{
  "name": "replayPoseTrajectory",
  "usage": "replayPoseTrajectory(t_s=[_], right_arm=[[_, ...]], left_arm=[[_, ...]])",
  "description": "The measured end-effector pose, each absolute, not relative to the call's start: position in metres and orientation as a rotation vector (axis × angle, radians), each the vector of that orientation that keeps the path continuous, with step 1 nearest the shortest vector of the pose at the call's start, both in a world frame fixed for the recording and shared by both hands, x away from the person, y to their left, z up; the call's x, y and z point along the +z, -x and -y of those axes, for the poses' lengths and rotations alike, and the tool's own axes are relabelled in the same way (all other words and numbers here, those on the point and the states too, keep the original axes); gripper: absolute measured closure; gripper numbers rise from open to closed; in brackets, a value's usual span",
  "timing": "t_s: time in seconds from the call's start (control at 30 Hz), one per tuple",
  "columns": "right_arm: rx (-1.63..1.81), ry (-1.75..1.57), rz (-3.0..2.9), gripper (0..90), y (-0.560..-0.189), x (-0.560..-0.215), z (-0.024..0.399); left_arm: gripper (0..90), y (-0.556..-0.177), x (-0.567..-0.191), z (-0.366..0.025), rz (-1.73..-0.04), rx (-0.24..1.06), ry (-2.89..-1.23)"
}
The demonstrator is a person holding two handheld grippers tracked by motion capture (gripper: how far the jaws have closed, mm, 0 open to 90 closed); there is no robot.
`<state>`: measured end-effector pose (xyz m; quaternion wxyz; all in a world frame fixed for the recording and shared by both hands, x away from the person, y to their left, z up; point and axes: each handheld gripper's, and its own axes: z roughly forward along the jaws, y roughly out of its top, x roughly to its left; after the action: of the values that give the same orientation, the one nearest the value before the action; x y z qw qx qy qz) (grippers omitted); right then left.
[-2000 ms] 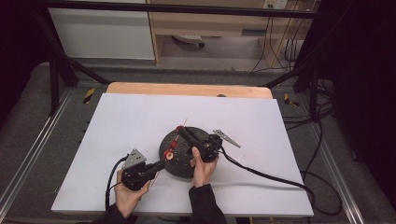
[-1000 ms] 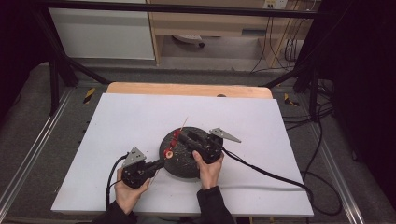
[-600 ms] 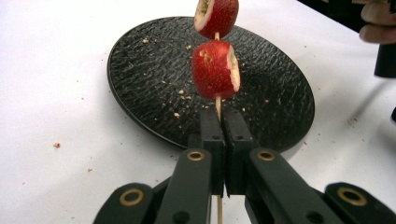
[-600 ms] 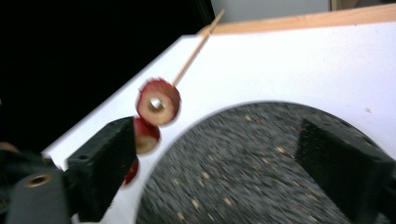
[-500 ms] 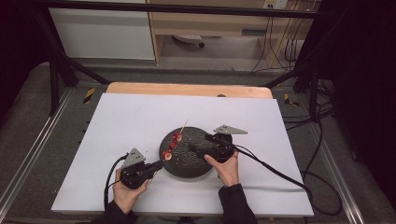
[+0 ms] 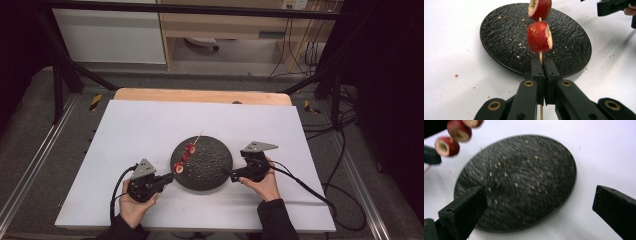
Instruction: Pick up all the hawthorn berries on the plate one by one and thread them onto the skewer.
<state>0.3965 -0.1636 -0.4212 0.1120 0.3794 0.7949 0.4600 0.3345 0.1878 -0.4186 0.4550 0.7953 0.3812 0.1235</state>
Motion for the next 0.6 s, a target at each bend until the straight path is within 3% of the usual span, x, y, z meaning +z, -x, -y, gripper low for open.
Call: replayPoseTrajectory(t_s=[0.6], right_arm=[[1.297, -1.107, -2.36, 1.0, -0.371, -0.448, 0.216]], left_arm=[[88.5, -0.356, -0.395, -0.179, -0.948, 0.306, -2.051]])
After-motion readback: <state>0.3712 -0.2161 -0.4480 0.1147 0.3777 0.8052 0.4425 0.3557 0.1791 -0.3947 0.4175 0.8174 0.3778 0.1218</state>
